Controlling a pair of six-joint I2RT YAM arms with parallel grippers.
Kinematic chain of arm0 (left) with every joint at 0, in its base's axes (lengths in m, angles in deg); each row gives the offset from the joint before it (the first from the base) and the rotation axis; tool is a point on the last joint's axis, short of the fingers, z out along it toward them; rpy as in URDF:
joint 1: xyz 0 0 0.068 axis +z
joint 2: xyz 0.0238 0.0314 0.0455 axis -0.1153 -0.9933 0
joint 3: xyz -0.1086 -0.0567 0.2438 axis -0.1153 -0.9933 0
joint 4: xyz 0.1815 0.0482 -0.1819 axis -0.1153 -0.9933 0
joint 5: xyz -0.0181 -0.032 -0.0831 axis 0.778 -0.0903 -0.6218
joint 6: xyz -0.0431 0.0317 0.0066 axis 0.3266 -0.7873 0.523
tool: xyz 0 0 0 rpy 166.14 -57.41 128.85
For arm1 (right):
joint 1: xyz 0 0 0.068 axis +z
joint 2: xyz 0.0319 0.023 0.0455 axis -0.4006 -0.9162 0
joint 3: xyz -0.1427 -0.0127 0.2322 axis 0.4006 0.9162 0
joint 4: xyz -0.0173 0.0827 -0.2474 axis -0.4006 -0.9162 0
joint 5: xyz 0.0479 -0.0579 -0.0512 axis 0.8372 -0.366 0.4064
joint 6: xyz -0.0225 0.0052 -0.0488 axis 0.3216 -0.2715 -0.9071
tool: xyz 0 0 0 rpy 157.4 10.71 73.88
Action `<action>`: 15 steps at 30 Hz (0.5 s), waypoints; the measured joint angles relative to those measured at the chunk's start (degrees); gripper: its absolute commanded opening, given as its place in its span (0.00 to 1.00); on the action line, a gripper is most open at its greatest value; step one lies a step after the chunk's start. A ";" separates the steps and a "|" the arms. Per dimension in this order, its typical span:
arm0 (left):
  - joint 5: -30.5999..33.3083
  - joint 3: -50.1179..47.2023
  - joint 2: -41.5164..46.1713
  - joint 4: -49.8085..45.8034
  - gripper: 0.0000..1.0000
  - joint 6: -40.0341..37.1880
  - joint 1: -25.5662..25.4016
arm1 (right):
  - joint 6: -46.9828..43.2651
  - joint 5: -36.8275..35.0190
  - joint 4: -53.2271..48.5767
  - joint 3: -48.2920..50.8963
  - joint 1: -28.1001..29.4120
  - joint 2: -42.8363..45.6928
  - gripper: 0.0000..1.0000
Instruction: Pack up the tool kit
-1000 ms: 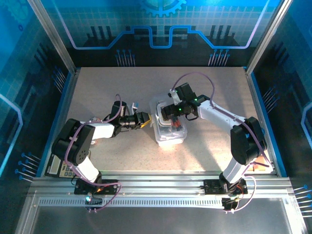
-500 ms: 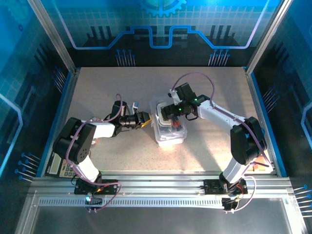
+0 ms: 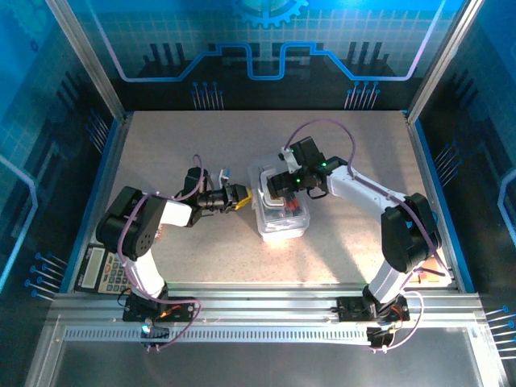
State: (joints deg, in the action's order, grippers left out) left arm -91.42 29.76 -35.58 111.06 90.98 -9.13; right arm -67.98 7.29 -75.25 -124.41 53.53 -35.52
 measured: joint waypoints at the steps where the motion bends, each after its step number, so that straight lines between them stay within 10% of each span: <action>1: -0.17 0.00 -0.33 0.66 0.28 0.17 0.00 | 0.09 -0.02 0.00 0.00 -0.02 0.00 0.99; 15: -1.70 -0.04 -5.90 12.81 0.27 4.07 -0.15 | 1.55 -1.14 -0.04 0.17 -0.37 0.33 0.99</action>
State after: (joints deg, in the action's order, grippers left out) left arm -93.12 29.72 -41.48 123.87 95.05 -9.28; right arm -66.43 6.16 -75.29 -124.23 53.16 -35.19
